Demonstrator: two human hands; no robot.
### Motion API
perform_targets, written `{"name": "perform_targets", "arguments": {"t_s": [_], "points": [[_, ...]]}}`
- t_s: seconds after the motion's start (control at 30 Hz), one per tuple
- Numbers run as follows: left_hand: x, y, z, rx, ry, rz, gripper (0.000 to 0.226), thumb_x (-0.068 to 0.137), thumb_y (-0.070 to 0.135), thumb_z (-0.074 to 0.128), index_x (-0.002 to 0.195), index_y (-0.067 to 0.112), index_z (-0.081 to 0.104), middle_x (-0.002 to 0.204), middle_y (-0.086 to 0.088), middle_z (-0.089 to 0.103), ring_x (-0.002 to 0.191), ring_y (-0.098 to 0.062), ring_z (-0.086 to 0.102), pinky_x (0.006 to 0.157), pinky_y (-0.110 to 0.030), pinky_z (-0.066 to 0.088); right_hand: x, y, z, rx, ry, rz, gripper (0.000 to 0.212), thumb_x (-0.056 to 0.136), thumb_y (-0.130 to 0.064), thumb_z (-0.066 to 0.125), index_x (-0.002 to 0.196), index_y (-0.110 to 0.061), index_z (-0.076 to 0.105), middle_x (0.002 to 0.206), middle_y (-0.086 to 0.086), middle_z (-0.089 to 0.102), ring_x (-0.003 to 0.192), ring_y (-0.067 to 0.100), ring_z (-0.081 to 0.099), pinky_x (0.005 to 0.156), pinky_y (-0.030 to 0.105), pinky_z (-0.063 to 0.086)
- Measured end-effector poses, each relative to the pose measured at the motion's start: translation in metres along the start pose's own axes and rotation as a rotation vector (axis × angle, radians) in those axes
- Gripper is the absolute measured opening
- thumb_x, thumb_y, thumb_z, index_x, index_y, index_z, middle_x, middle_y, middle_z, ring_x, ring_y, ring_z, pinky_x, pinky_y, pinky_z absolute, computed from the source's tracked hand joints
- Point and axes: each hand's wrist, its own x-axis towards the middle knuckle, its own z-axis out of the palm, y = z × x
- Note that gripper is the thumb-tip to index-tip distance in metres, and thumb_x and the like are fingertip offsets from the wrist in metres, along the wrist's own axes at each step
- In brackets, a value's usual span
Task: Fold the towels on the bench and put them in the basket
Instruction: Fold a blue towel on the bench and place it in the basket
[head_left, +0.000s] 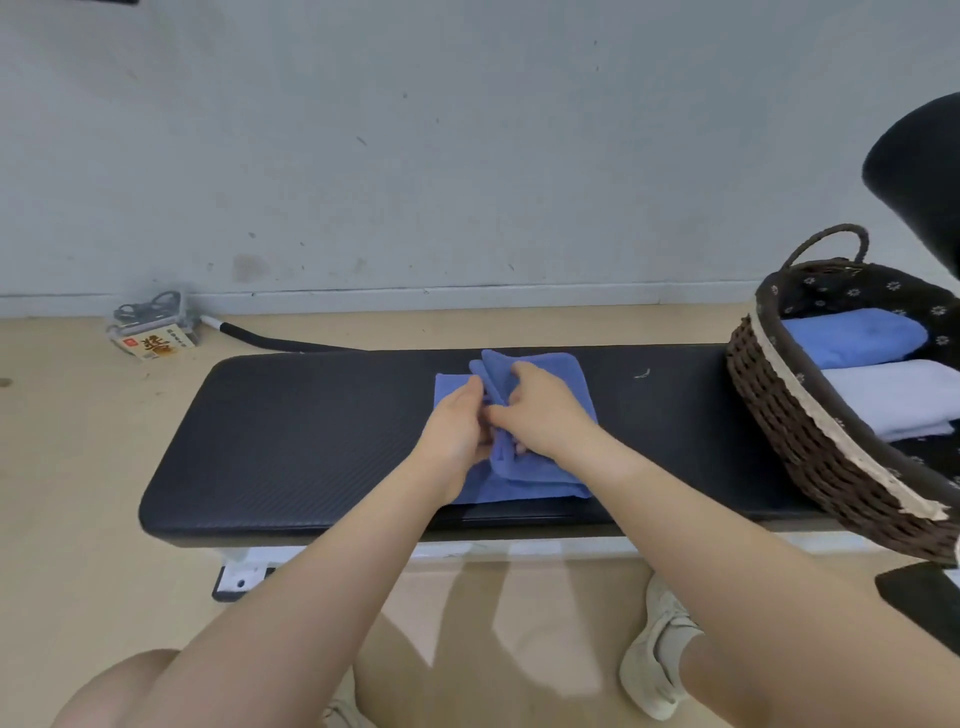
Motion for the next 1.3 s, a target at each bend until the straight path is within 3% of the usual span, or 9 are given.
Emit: {"name": "perform_targets", "arguments": {"t_s": [0.1, 0.23, 0.37, 0.5, 0.8, 0.93, 1.07, 1.17, 1.3], "points": [[0.004, -0.006, -0.005, 0.02, 0.062, -0.065, 0.036, 0.099, 0.042, 0.034, 0.092, 0.019, 0.061, 0.092, -0.003, 0.065, 0.09, -0.015, 0.06, 0.082, -0.03, 0.047, -0.008, -0.003, 0.015, -0.083, -0.008, -0.118, 0.036, 0.093, -0.015, 0.046, 0.129, -0.009, 0.045, 0.085, 0.009, 0.064, 0.074, 0.02, 0.058, 0.073, 0.039, 0.05], [0.01, -0.007, -0.006, 0.282, 0.085, -0.003, 0.022, 0.095, 0.027, 0.048, 0.101, 0.008, 0.056, 0.094, -0.013, 0.062, 0.08, -0.022, 0.058, 0.068, -0.036, 0.048, -0.008, 0.014, 0.006, -0.266, 0.13, -0.204, 0.038, 0.097, -0.013, 0.037, 0.134, -0.013, 0.045, 0.123, 0.006, 0.059, 0.105, 0.021, 0.058, 0.089, 0.04, 0.048], [0.006, 0.001, -0.013, 0.543, 0.172, 0.144, 0.039, 0.094, 0.012, 0.043, 0.132, 0.017, 0.036, 0.109, -0.008, 0.058, 0.089, -0.021, 0.057, 0.074, -0.034, 0.048, -0.001, 0.047, -0.001, -0.587, 0.046, -0.221, 0.06, 0.094, -0.042, 0.046, 0.146, -0.018, 0.028, 0.156, 0.0, 0.021, 0.145, 0.017, 0.017, 0.116, 0.035, 0.018], [-0.002, -0.006, -0.021, 0.809, 0.169, 0.307, 0.052, 0.093, 0.009, 0.038, 0.14, 0.022, 0.021, 0.103, -0.01, 0.052, 0.071, -0.021, 0.053, 0.06, -0.032, 0.042, 0.001, 0.056, 0.004, -0.614, -0.066, -0.201, 0.099, 0.079, -0.067, 0.052, 0.151, -0.019, 0.004, 0.16, -0.002, -0.004, 0.147, 0.016, -0.007, 0.119, 0.041, -0.001], [0.012, -0.016, -0.026, 1.134, 0.158, 0.296, 0.051, 0.098, 0.014, 0.033, 0.147, 0.019, 0.021, 0.134, -0.006, 0.032, 0.087, -0.024, 0.05, 0.072, -0.035, 0.043, 0.009, 0.056, 0.0, -0.588, -0.144, -0.039, 0.129, 0.061, -0.076, 0.061, 0.149, -0.018, -0.014, 0.155, 0.003, -0.025, 0.144, 0.019, -0.022, 0.119, 0.046, 0.005], [0.009, -0.008, -0.025, 1.252, 0.142, 0.248, 0.046, 0.099, 0.021, 0.033, 0.144, 0.02, 0.025, 0.143, -0.011, 0.032, 0.094, -0.028, 0.053, 0.076, -0.036, 0.043, 0.013, 0.054, 0.003, -0.545, -0.125, 0.009, 0.133, 0.06, -0.077, 0.062, 0.148, -0.013, -0.014, 0.156, 0.006, -0.023, 0.145, 0.019, -0.02, 0.119, 0.047, 0.004], [0.007, -0.008, -0.022, 1.618, 0.081, 0.709, 0.051, 0.094, 0.023, 0.045, 0.14, 0.002, 0.036, 0.154, -0.017, 0.019, 0.139, -0.035, 0.027, 0.112, -0.043, 0.024, 0.008, 0.053, 0.01, -0.669, -0.011, -0.017, 0.12, 0.07, -0.08, 0.045, 0.149, -0.009, -0.011, 0.157, 0.008, -0.02, 0.146, 0.021, -0.016, 0.118, 0.045, -0.003], [0.006, -0.006, -0.026, 1.656, -0.261, 0.537, 0.058, 0.1, 0.033, 0.028, 0.149, 0.007, 0.008, 0.158, -0.005, 0.0, 0.146, -0.016, -0.002, 0.115, -0.025, -0.006, 0.004, 0.052, 0.016, -0.735, -0.044, -0.166, 0.085, 0.091, -0.056, 0.034, 0.15, -0.011, -0.008, 0.158, 0.005, -0.018, 0.146, 0.018, -0.014, 0.118, 0.039, -0.006], [0.011, -0.012, -0.04, 1.67, -0.316, 0.48, 0.087, 0.087, 0.069, 0.019, 0.149, 0.012, -0.003, 0.158, -0.003, -0.009, 0.145, -0.013, -0.008, 0.115, -0.024, -0.008, 0.003, 0.062, 0.015, -0.72, -0.119, -0.173, 0.074, 0.096, -0.053, 0.025, 0.149, -0.017, -0.011, 0.157, -0.001, -0.02, 0.145, 0.015, -0.017, 0.118, 0.038, -0.009]]}}
